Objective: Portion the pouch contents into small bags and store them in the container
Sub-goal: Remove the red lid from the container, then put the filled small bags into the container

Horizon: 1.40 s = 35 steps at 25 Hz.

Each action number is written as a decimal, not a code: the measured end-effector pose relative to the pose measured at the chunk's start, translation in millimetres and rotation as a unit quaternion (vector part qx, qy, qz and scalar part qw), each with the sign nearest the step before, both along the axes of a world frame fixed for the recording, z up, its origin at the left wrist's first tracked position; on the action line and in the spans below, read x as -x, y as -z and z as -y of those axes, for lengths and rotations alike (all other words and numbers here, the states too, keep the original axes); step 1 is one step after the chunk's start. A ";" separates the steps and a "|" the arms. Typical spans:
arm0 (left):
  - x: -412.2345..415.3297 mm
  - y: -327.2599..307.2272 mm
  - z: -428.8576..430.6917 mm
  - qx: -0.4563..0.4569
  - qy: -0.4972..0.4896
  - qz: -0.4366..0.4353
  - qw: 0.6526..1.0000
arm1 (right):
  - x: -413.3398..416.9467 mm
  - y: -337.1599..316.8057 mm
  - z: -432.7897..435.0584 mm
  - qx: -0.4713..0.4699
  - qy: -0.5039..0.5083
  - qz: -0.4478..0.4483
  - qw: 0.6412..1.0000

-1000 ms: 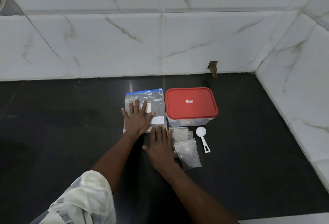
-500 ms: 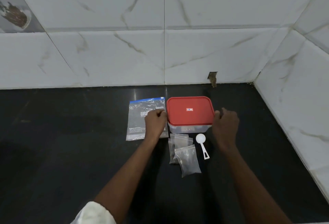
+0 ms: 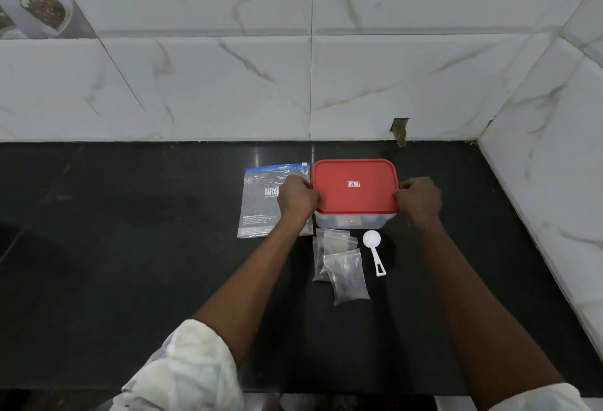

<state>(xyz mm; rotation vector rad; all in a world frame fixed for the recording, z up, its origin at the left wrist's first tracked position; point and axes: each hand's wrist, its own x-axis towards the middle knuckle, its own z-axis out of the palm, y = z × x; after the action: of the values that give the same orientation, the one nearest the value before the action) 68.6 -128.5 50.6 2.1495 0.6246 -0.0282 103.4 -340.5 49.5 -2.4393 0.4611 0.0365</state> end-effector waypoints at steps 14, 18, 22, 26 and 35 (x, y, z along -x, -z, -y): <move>114.5 3.7 -109.2 0.394 -0.218 0.034 0.892 | 110.9 6.7 -77.8 -0.188 -0.172 0.094 0.962; 138.3 48.6 -125.9 0.336 -0.289 -0.007 0.896 | 136.3 33.9 -99.8 -0.105 -0.247 0.023 0.963; 145.1 78.0 -120.4 0.261 -0.360 -0.013 0.896 | 142.8 47.3 -109.5 -0.046 -0.282 -0.004 0.958; 142.8 75.6 -108.7 0.122 -0.366 -0.017 0.922 | 141.8 44.8 -113.7 -0.033 -0.296 0.021 0.954; 139.6 75.4 -95.5 -0.113 -0.255 -0.059 0.959 | 149.4 50.6 -29.1 -0.042 -0.043 -0.017 0.998</move>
<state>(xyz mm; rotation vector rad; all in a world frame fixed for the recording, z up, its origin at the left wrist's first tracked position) -71.0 -32.9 -24.9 2.1472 1.2899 0.2055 -46.0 -311.3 -1.1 -2.3775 0.3619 0.1317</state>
